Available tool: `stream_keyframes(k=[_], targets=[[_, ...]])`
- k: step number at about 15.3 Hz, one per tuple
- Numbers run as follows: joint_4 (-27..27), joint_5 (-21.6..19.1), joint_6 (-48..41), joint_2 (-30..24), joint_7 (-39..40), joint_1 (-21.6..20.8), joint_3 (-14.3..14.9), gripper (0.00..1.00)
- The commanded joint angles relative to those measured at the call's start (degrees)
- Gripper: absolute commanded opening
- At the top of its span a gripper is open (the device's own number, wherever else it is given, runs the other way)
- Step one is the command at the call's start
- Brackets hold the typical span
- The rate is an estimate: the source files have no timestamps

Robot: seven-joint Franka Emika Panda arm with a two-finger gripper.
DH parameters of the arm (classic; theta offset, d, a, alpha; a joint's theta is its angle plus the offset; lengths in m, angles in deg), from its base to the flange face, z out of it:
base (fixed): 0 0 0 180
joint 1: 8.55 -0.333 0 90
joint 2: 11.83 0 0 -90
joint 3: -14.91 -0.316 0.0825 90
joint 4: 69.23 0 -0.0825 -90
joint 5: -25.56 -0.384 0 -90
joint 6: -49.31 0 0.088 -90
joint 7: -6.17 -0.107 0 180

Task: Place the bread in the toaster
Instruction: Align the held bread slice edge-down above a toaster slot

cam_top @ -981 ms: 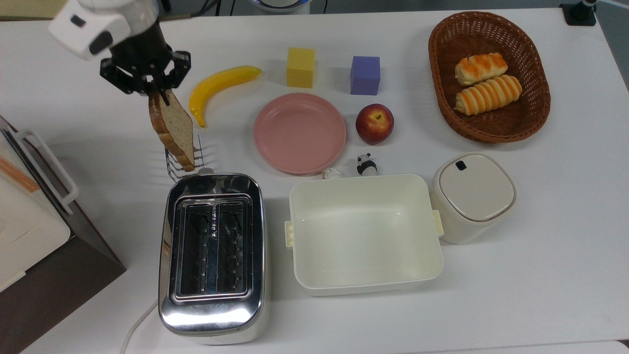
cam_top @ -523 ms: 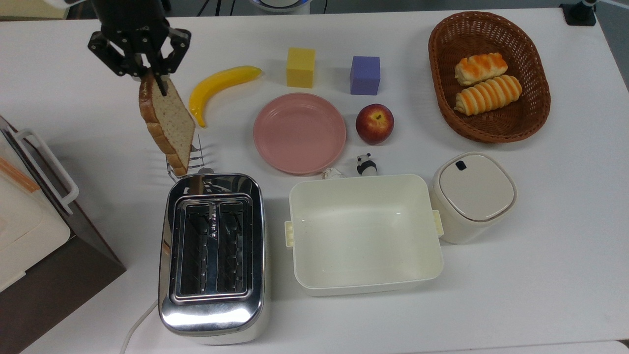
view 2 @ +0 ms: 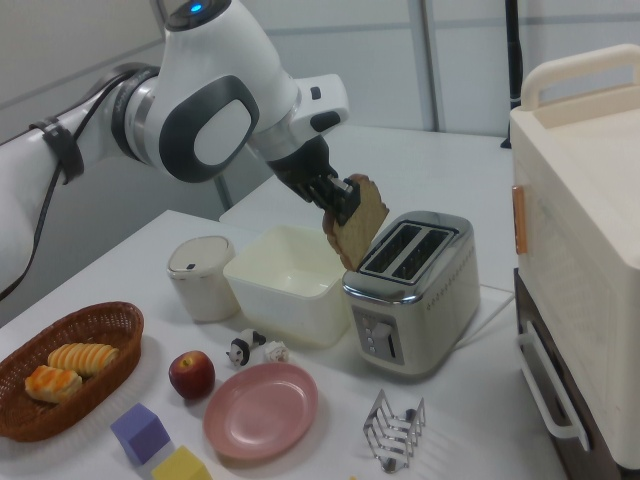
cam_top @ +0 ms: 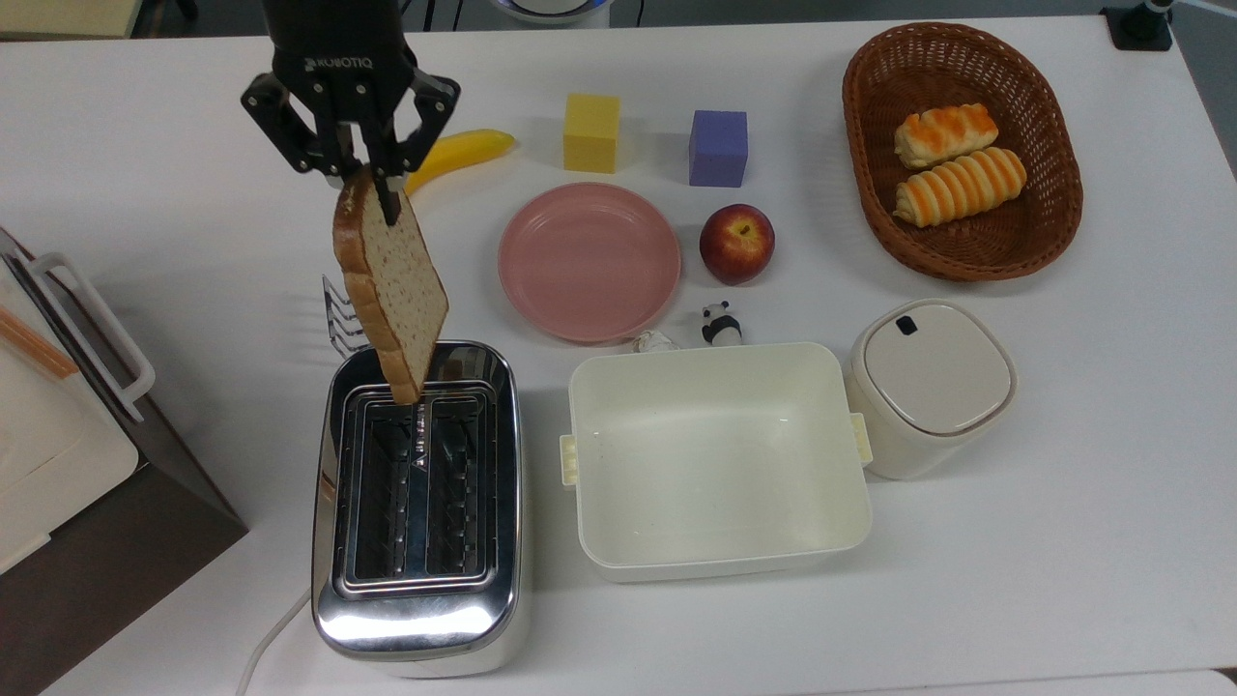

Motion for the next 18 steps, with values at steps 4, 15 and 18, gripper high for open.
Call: stream_keyframes(k=[4, 15, 18], targets=[[-6.79, -0.49, 2.67, 6.44, -3.75, -2.69, 0.54, 0.00], [-7.77, -0.23, 11.37, 11.20, -4.02, -4.19, 0.63, 0.00], [-7.77, -0.05, 11.38, 12.25, -3.93, -4.54, 0.98, 0.00]])
